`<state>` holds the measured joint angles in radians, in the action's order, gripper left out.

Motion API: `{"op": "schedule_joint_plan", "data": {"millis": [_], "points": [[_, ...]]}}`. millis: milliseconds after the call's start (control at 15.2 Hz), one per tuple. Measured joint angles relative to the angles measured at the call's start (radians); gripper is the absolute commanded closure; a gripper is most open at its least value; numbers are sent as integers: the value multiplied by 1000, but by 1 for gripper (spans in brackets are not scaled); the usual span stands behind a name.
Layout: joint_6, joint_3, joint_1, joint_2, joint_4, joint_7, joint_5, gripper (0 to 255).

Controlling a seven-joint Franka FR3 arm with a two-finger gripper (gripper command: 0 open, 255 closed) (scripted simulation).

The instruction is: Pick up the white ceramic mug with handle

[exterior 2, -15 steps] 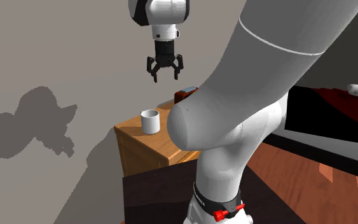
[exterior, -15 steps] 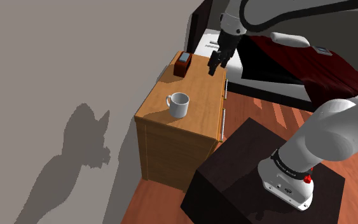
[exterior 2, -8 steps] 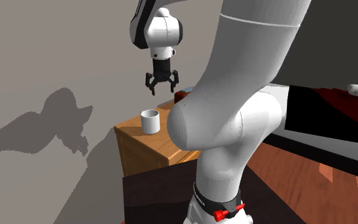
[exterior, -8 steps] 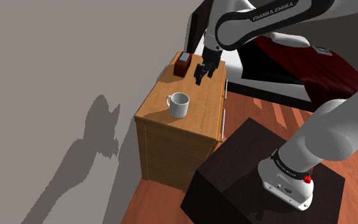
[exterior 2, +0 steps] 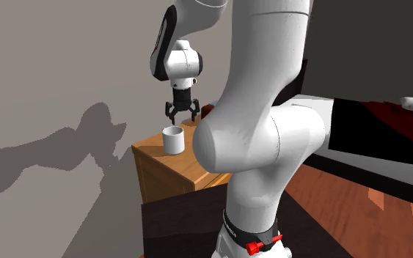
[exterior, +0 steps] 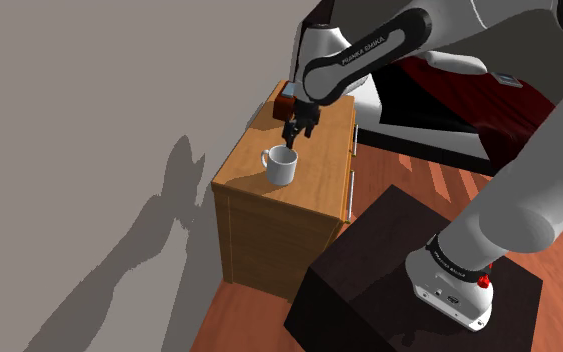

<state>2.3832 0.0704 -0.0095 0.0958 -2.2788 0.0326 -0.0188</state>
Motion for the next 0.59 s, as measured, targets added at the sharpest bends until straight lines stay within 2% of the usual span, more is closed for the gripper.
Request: {"op": "schedule_joint_plan", "data": {"millis": [198,594], "points": [[36,0,3,103,57,8,-5,0],[108,-4,4,182,62,12,-12,0]]}}
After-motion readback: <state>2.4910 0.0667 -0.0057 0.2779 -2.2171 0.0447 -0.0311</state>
